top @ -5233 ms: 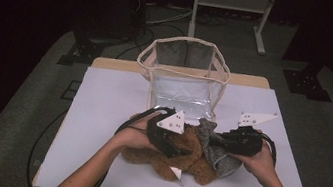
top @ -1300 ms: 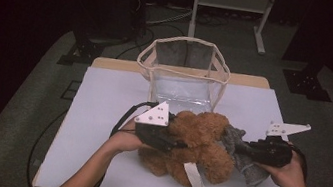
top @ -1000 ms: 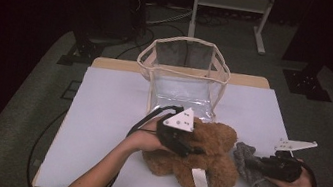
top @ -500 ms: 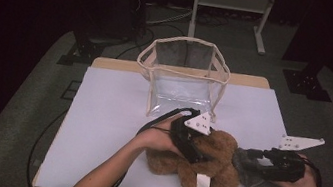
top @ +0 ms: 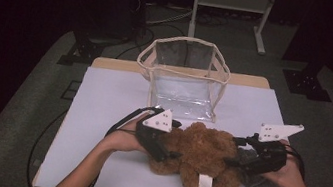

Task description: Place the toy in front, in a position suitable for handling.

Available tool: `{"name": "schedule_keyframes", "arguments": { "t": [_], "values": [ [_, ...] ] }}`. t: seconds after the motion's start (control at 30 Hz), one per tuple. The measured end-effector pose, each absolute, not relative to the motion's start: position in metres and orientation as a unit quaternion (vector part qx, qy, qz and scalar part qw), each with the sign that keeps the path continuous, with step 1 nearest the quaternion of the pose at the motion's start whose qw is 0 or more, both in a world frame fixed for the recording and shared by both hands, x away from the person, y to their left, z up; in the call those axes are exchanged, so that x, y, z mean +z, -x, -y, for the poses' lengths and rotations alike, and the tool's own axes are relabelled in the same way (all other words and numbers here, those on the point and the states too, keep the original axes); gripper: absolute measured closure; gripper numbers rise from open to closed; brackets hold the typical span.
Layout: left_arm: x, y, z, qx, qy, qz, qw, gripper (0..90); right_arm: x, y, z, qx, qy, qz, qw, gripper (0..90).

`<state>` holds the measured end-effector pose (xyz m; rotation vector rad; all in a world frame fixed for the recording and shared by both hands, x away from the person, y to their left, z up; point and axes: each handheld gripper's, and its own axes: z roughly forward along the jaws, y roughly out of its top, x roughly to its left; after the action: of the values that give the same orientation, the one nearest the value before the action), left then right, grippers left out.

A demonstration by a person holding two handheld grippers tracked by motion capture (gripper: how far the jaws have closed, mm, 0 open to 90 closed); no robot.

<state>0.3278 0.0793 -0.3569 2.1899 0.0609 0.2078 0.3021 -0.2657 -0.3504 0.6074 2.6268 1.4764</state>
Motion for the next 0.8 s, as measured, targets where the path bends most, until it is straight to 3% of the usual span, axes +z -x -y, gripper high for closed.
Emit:
{"name": "schedule_keyframes", "arguments": {
  "t": [0.23, 0.57, 0.63, 0.8],
  "values": [
    [-0.381, -0.329, -0.104, 0.092, -0.892, -0.051, 0.439, 9.2, -0.349, -0.306, 0.256, 0.47, -0.189, -0.861, 0.043, 24.3],
    [-0.405, -0.336, -0.112, 0.057, -0.896, -0.081, 0.433, 4.0, -0.362, -0.311, 0.25, 0.463, -0.193, -0.864, 0.044, 25.7],
    [-0.406, -0.337, -0.112, 0.058, -0.896, -0.078, 0.434, 9.1, -0.365, -0.311, 0.249, 0.463, -0.195, -0.863, 0.048, 28.7],
    [-0.402, -0.333, -0.115, 0.076, -0.891, -0.07, 0.441, 37.8, -0.369, -0.312, 0.25, 0.465, -0.217, -0.857, 0.054, 48.8]
  ]
}}
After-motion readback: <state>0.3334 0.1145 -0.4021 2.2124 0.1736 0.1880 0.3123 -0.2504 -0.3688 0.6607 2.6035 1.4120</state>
